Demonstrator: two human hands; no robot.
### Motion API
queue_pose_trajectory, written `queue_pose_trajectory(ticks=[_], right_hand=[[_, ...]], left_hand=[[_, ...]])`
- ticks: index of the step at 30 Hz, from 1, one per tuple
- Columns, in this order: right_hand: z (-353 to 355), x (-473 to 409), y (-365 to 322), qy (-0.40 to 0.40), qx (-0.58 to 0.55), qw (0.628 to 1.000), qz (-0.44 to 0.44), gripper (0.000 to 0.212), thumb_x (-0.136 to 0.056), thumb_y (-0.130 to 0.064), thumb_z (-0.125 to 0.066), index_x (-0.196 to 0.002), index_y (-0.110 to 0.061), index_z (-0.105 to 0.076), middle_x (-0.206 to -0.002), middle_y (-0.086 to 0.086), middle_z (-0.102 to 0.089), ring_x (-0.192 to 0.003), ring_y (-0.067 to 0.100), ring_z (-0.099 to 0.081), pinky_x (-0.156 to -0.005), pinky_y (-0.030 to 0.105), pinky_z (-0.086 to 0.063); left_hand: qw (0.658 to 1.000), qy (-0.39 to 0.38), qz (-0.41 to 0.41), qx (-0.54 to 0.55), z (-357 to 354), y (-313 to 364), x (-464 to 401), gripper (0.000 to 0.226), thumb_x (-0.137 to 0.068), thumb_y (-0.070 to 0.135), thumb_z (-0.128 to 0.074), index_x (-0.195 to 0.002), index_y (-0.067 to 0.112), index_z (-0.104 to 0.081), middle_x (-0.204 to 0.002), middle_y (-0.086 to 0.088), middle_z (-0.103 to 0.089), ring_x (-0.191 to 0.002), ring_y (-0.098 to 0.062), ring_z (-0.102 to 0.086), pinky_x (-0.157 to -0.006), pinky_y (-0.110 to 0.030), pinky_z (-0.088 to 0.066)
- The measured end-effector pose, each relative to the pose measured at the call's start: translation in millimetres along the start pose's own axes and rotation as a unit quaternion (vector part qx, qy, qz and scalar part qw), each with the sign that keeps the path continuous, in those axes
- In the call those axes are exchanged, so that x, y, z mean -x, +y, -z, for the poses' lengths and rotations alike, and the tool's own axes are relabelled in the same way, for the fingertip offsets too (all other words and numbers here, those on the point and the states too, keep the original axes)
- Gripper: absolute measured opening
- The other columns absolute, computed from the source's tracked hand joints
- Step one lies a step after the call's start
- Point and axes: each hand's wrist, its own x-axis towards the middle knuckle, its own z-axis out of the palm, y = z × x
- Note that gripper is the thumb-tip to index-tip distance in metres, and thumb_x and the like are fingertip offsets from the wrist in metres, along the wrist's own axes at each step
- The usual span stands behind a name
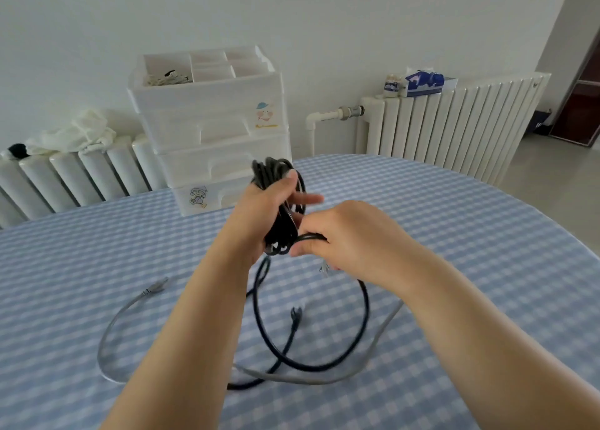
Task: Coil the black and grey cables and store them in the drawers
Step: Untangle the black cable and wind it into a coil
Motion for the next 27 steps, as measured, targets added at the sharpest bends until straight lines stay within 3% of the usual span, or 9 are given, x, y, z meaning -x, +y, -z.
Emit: queue_pose_trajectory(ticks=[2,5,11,14,17,19,21,24,27], right_hand=[[-2,0,-3,-0.002,0.008,1.000,0.010,0.027,-0.088,-0.049,-0.059,-0.088,-0.024,-0.069,-0.057,-0.010,-0.049,-0.055,0.002,-0.045,-0.055,0.021,-0.035],[-1,-1,-5,0.017,-0.011,1.000,0.004,0.029,-0.080,-0.056,-0.064,-0.077,-0.027,-0.061,-0.060,-0.008,-0.058,-0.058,0.002,-0.050,-0.056,0.022,-0.036],[-4,-5,10,0.056,-0.091,0.993,-0.051,0.052,-0.065,-0.062,-0.074,-0.070,-0.022,-0.041,-0.060,-0.007,-0.069,-0.061,0.005,-0.061,-0.056,0.025,-0.041],[-4,-9,20,0.016,-0.249,0.966,-0.067,0.035,-0.072,-0.045,-0.077,-0.075,-0.020,-0.053,-0.066,-0.006,-0.073,-0.069,0.009,-0.070,-0.069,0.034,-0.053],[0,-10,26,0.012,-0.338,0.938,-0.078,0.017,-0.077,-0.032,-0.078,-0.079,-0.022,-0.065,-0.071,-0.003,-0.074,-0.068,0.017,-0.071,-0.059,0.031,-0.055],[0,-11,29,0.005,-0.352,0.933,-0.075,0.012,-0.080,-0.026,-0.076,-0.085,-0.020,-0.067,-0.065,-0.005,-0.069,-0.055,0.011,-0.062,-0.051,0.026,-0.050],[0,-11,32,-0.012,-0.373,0.925,-0.065,0.014,-0.083,-0.022,-0.073,-0.094,-0.019,-0.065,-0.059,-0.006,-0.059,-0.047,0.007,-0.048,-0.045,0.021,-0.039],[2,-10,41,-0.066,-0.440,0.894,-0.060,0.015,-0.087,-0.014,-0.068,-0.100,-0.017,-0.061,-0.071,0.007,-0.054,-0.052,0.008,-0.039,-0.043,0.019,-0.027],[6,-8,45,-0.098,-0.369,0.920,-0.090,0.018,-0.086,-0.023,-0.070,-0.099,-0.016,-0.060,-0.072,0.010,-0.056,-0.052,0.010,-0.039,-0.045,0.022,-0.027]], left_hand=[[0.995,-0.027,0.011,-0.090,-4,-4,1,0.049,-0.092,0.055,-0.048,-0.080,0.008,-0.054,-0.063,-0.001,-0.065,-0.060,-0.019,-0.058,-0.063,-0.031,-0.047],[0.988,-0.098,0.030,-0.117,-11,-10,2,0.076,-0.071,0.083,-0.038,-0.070,0.008,-0.052,-0.062,-0.010,-0.051,-0.060,-0.022,-0.052,-0.059,-0.029,-0.043],[0.969,-0.212,0.017,-0.123,-16,-12,6,0.093,-0.077,0.076,0.000,-0.045,0.004,-0.050,-0.041,-0.013,-0.050,-0.041,-0.020,-0.052,-0.053,-0.025,-0.046],[0.954,-0.261,0.016,-0.149,-13,-11,7,0.091,-0.068,0.080,0.002,-0.041,0.008,-0.047,-0.038,-0.007,-0.047,-0.037,-0.019,-0.047,-0.054,-0.028,-0.045],[0.943,-0.290,0.007,-0.164,-11,-9,8,0.087,-0.066,0.079,0.001,-0.043,0.019,-0.058,-0.037,0.000,-0.043,-0.036,-0.016,-0.042,-0.050,-0.026,-0.041],[0.941,-0.293,0.003,-0.168,-5,-11,4,0.090,-0.070,0.082,-0.008,-0.065,0.018,-0.071,-0.040,0.000,-0.042,-0.036,-0.014,-0.041,-0.048,-0.026,-0.039],[0.939,-0.299,0.001,-0.170,2,-14,0,0.101,-0.065,0.090,-0.029,-0.094,0.000,-0.067,-0.045,-0.004,-0.043,-0.037,-0.015,-0.043,-0.046,-0.025,-0.039],[0.924,-0.318,-0.002,-0.213,7,-12,2,0.070,-0.060,0.086,-0.051,-0.052,0.017,-0.061,-0.041,-0.001,-0.047,-0.036,-0.012,-0.045,-0.044,-0.018,-0.039],[0.906,-0.332,0.005,-0.263,4,-7,7,0.041,-0.084,0.046,-0.066,-0.048,0.027,-0.060,-0.041,0.002,-0.048,-0.038,-0.014,-0.044,-0.048,-0.019,-0.039]])
